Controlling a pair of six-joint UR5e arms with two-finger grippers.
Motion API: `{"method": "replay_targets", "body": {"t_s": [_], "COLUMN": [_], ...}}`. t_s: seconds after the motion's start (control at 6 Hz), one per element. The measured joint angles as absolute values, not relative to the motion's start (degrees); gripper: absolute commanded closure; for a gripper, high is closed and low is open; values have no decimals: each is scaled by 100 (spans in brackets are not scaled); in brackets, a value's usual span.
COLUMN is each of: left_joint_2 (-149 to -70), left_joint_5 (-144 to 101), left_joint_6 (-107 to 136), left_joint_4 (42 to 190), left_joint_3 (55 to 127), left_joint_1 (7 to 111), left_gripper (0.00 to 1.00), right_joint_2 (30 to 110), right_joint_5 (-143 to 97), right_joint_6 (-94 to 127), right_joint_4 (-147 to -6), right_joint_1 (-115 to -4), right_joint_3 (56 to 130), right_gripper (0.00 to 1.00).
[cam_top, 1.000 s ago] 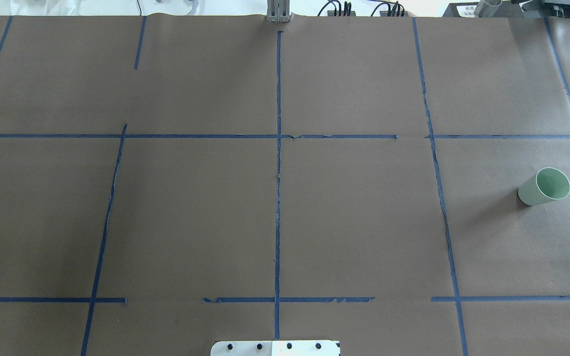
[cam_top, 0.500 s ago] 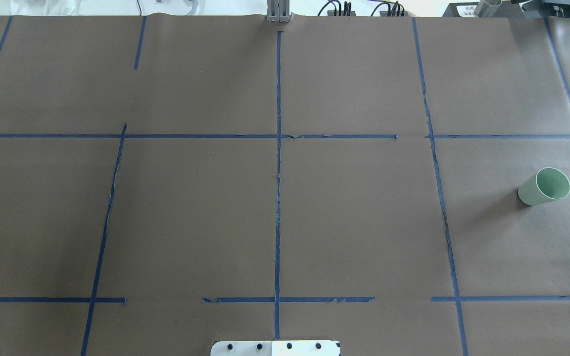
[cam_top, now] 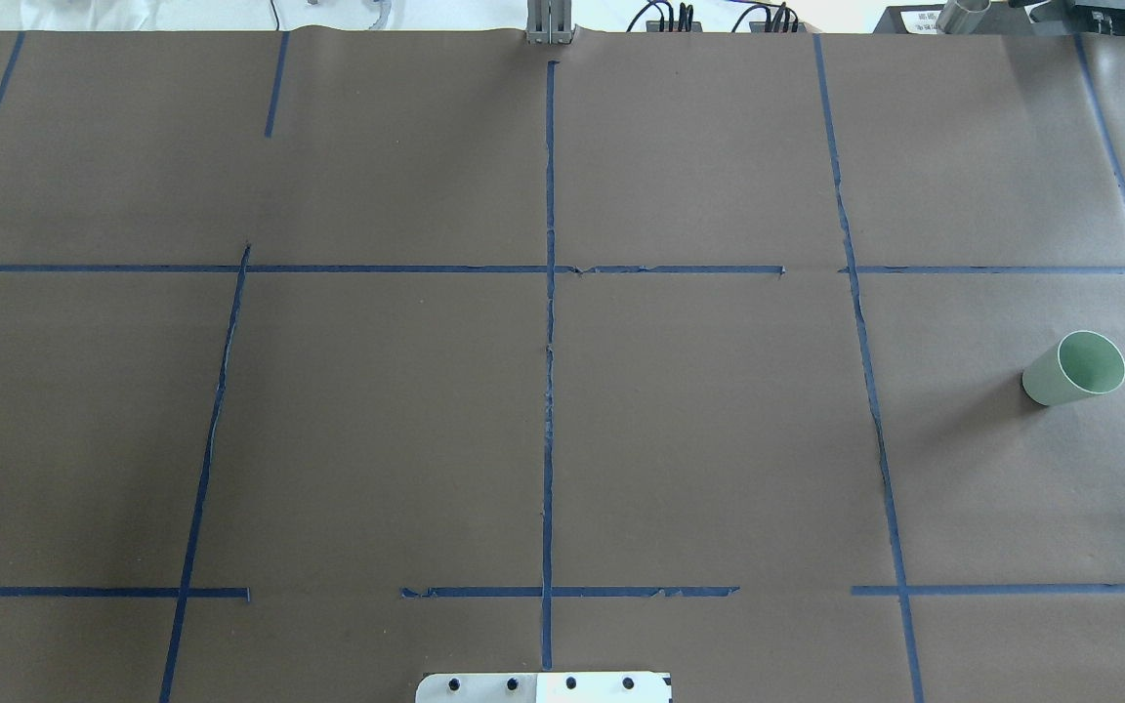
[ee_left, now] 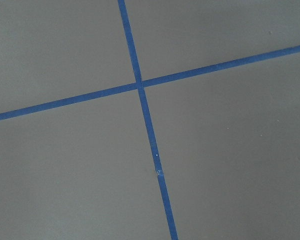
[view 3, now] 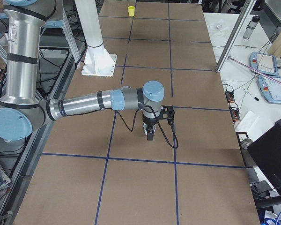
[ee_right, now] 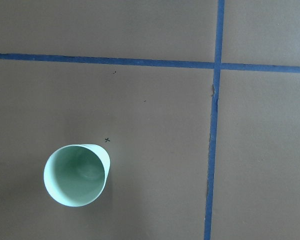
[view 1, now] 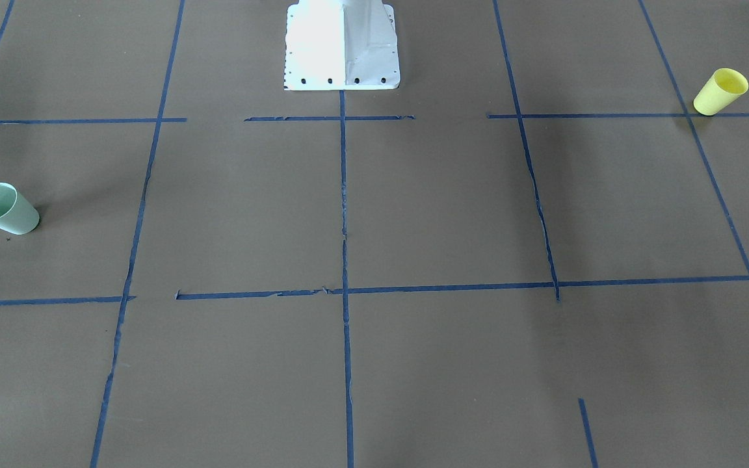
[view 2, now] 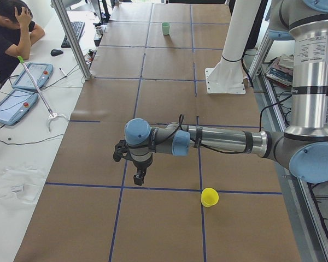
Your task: Transfer and stack yellow cup on green cup
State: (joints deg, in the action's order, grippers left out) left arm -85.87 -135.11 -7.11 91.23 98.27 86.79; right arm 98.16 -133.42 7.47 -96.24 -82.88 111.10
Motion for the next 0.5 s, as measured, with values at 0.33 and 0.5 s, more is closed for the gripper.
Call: {"method": "replay_targets", "body": {"t_s": [0.33,0.5], "left_joint_2": [-8428,-8399], "left_joint_5": [-13528,-13533], "left_joint_6": [-668,-492], "left_joint_4": [9157,9156], "left_joint_3": [10016,10090], "left_joint_1": [8689,8657], "left_gripper": [0,0], "right_joint_2": [9815,9821], "right_joint_5": [-13351,-13390], "right_joint_6": [747,747], "right_joint_4": [-9624,-9624], "right_joint_1": [-8288,-8288], "right_joint_3": [11093,11097], "right_gripper": [0,0]}}
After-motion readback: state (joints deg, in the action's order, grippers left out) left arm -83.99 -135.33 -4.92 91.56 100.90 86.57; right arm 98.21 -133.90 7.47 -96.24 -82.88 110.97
